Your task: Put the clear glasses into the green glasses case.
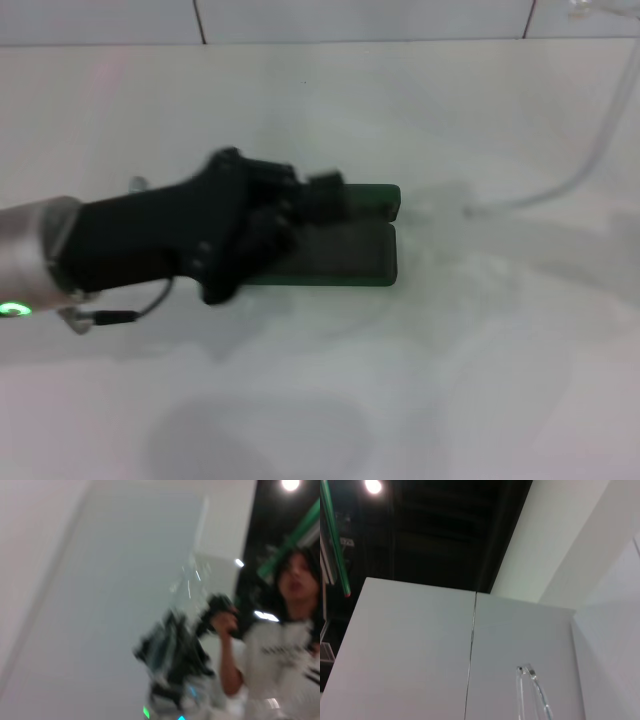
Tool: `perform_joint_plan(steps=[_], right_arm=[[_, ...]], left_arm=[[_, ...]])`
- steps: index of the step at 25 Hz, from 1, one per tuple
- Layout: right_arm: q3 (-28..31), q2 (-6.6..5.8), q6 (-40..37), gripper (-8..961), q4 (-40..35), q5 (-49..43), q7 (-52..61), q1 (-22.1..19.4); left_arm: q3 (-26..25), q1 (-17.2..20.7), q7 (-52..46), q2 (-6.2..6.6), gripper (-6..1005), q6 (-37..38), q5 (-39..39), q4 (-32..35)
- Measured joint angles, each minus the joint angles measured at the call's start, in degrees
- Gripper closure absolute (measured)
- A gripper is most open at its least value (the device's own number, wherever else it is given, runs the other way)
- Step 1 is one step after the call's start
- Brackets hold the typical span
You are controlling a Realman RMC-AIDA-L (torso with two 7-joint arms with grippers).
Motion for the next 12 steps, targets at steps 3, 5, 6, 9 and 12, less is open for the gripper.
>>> perform_joint_plan(steps=[3, 5, 6, 9, 12], right_arm=[[-0.27, 0.18, 0.31, 882, 3.92, 0.99, -2.28, 3.02], [-0.45, 0.19, 0.6, 882, 6.96, 1.25, -3.35, 5.39], [-0.59, 0.2, 0.97, 882, 8.76, 1.29, -4.14, 6.81], [-1.8, 0.18, 2.79, 882, 11.76, 1.14, -6.53, 8.9], [-5.27, 0.19, 5.32, 883, 12.69, 1.3, -8.66, 9.45]], left_arm=[[0.63, -2.58, 0.11, -0.92, 949, 0.08, 4.21, 0.03], [2.38, -3.73, 0.47, -1.2, 949, 0.09, 4.75, 0.04], [3.34, -4.25, 0.66, -1.27, 949, 0.1, 4.75, 0.04], [5.24, -5.54, 1.6, -1.48, 949, 0.12, 4.22, -0.38], [5.29, -5.58, 2.03, -1.57, 949, 0.14, 2.05, -0.55]])
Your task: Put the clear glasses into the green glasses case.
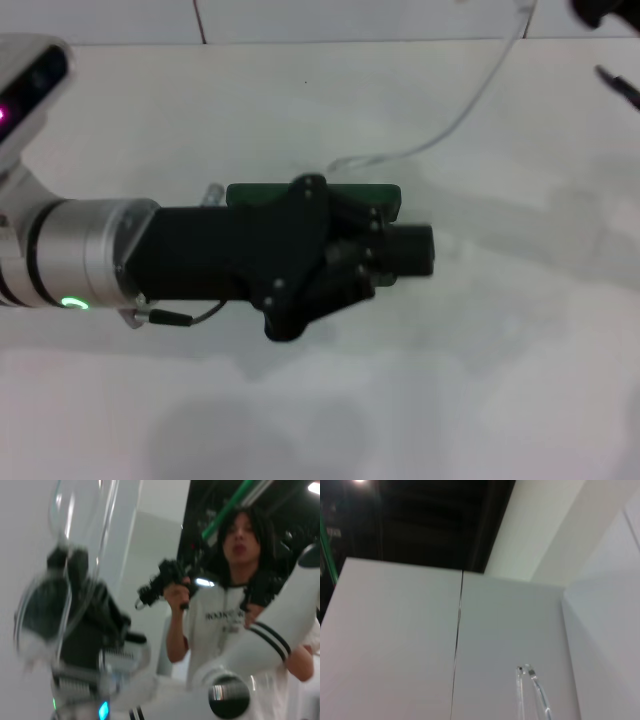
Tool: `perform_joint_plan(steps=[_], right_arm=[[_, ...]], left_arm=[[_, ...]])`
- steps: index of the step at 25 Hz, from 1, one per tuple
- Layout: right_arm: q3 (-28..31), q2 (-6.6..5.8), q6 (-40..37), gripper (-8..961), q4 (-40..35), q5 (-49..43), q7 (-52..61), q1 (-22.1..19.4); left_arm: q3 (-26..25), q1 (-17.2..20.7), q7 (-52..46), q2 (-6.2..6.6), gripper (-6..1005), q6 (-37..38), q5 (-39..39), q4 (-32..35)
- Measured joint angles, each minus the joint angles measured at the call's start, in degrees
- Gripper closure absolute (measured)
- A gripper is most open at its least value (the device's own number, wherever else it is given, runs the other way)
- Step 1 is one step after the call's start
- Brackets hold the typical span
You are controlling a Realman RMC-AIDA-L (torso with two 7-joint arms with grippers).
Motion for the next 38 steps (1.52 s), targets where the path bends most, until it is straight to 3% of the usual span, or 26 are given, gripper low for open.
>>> perform_joint_plan(steps=[5, 38], right_arm=[[-2.9, 0.0, 2.01, 883, 0.29, 0.07, -0.59, -0.11], [-11.51, 0.0, 7.05, 883, 1.36, -0.65, -2.19, -0.06]], left_arm=[[0.03, 0.59, 1.31, 0.0, 949, 0.0, -3.83, -0.12], [-0.59, 1.83, 1.43, 0.17, 948, -0.54, -11.33, -3.78]])
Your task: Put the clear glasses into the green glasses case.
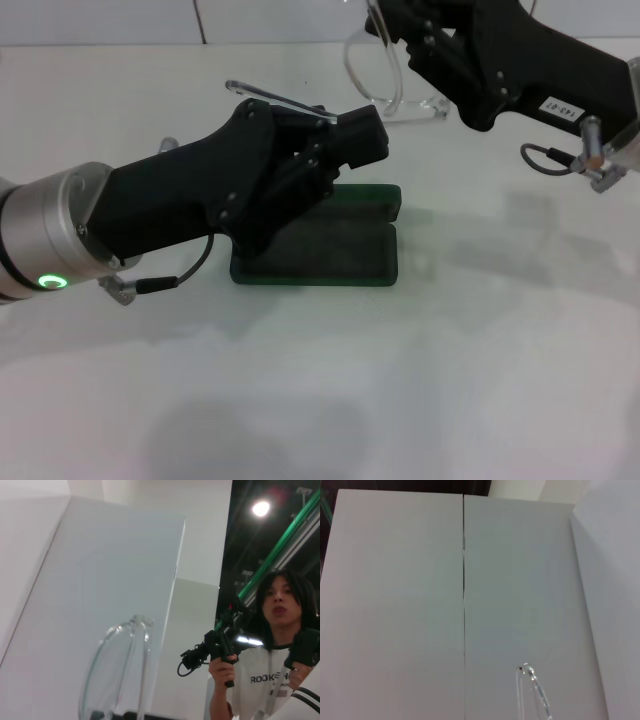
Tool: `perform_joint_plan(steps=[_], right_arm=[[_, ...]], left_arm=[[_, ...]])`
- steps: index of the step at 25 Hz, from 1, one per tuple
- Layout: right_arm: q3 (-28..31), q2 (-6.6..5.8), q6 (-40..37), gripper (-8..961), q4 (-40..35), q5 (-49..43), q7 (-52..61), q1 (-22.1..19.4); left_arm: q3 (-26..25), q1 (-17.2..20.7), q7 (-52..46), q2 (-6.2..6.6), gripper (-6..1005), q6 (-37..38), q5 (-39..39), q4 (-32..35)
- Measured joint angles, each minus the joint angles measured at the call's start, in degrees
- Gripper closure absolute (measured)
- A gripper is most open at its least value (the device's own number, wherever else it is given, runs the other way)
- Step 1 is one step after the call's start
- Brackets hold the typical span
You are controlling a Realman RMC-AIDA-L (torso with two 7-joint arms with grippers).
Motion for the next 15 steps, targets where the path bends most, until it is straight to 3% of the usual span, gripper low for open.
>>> perform_joint_plan(steps=[15], right_arm=[[-1.9, -0.09, 0.14, 882, -0.2, 2.8, -0.67, -1.24]], left_arm=[[0.04, 1.19, 0.02, 0.1, 948, 0.0, -0.74, -0.12]])
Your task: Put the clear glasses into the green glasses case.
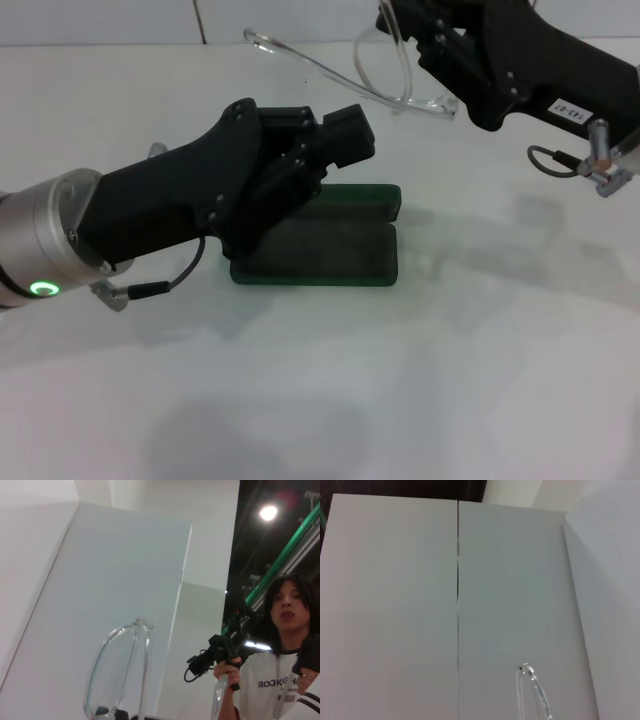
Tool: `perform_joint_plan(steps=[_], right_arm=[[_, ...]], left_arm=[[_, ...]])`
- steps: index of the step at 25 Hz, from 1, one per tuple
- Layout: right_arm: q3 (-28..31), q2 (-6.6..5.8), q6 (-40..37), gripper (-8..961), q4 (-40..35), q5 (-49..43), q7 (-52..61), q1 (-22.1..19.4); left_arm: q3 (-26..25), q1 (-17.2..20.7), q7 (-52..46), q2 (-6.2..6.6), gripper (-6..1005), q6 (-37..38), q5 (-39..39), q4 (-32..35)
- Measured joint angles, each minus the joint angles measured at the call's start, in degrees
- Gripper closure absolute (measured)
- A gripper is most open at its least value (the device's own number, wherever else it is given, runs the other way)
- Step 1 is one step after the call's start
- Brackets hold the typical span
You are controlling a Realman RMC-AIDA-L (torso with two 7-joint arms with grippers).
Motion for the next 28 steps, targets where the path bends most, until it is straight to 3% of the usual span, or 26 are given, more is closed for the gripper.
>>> perform_joint_plan(steps=[28], right_arm=[[-5.88, 0.09, 3.54, 882, -0.51, -0.5, -1.29, 0.79]], left_arm=[[-0.13, 0.32, -0.14, -0.18, 948, -2.23, -3.08, -0.12]])
